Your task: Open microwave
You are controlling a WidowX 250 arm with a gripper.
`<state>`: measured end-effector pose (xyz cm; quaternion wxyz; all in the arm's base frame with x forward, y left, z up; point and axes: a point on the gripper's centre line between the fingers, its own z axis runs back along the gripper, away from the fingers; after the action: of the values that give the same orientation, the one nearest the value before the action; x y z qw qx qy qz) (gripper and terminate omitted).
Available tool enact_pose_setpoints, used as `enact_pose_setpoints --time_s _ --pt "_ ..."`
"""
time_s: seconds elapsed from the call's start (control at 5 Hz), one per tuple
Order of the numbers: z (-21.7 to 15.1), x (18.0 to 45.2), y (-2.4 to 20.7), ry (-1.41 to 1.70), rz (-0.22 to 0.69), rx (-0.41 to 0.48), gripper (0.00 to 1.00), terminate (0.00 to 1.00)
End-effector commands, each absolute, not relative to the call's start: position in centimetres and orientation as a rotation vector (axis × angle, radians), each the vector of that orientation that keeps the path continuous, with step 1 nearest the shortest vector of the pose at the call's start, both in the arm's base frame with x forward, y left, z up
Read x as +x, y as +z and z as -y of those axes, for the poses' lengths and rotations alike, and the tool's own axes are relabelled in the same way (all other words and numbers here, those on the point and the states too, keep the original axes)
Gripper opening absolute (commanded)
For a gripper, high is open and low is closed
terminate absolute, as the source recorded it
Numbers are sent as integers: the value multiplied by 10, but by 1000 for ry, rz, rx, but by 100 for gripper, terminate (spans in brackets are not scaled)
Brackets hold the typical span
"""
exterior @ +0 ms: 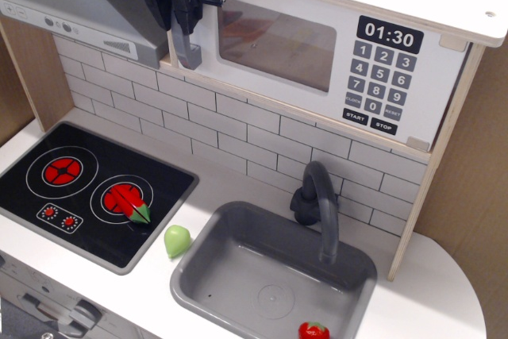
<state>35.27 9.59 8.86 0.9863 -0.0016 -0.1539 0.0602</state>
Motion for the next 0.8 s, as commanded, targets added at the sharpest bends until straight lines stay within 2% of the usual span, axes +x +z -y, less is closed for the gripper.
enact_pose_setpoints --time_s 0.0,0.2,0.4,0.6 --pt "-93 331 114 92 363 -13 0 0" --pt "-88 306 116 70 325 -1 0 0" --pt "-81 269 120 -3 213 -70 100 0" --pt "-81 228 123 -86 115 -113 100 0"
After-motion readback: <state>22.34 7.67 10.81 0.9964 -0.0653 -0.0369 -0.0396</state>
